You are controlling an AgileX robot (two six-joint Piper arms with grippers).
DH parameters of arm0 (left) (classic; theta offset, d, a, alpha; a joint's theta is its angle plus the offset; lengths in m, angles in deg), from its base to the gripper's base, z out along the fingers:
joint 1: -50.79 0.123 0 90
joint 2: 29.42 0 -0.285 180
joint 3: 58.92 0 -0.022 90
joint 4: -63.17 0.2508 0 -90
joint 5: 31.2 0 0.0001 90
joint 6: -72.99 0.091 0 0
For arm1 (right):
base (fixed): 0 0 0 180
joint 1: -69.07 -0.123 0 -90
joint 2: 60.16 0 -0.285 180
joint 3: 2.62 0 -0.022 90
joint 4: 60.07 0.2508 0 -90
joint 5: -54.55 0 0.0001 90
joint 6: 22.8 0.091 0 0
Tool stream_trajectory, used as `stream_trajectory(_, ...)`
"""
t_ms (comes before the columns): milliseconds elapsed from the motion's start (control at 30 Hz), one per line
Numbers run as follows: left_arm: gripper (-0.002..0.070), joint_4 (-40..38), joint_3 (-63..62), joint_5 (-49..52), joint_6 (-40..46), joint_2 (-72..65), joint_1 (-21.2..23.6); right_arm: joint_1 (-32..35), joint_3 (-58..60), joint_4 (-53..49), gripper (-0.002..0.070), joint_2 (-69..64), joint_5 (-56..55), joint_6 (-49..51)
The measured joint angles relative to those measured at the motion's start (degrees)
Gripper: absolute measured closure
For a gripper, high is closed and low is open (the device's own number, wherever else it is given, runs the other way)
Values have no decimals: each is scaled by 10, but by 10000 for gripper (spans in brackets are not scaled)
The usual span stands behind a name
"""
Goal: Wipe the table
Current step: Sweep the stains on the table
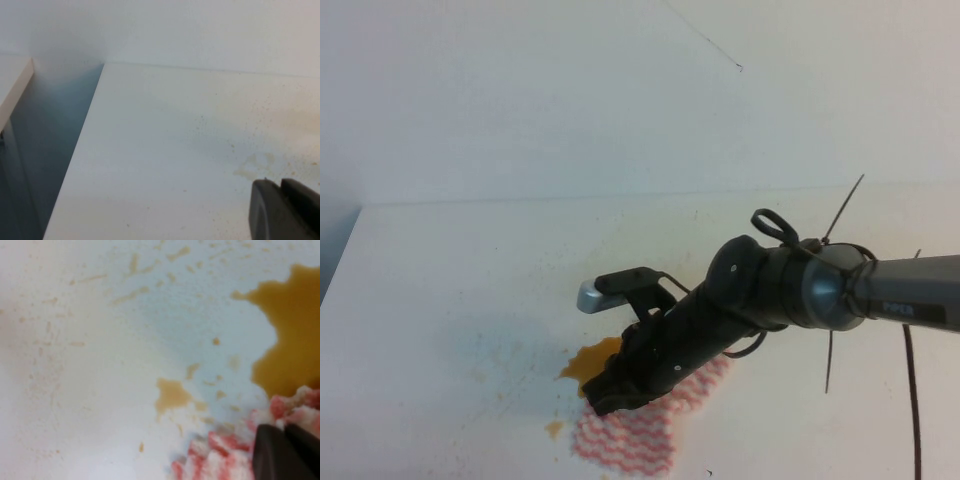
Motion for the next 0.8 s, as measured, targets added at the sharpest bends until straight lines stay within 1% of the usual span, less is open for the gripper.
stream_trajectory(167,675,0,0,0,0,0,0,-18,-64,2,671,-38,15,8)
stream_trajectory(433,675,0,0,0,0,0,0,-20,-161,-11,671,-92,35,39)
stream_trajectory(533,675,0,0,0,0,0,0,-22,-187,-41,671,-101,28,61)
stream_trajectory(800,675,0,0,0,0,0,0,-18,-231,-191,671,-106,1,180)
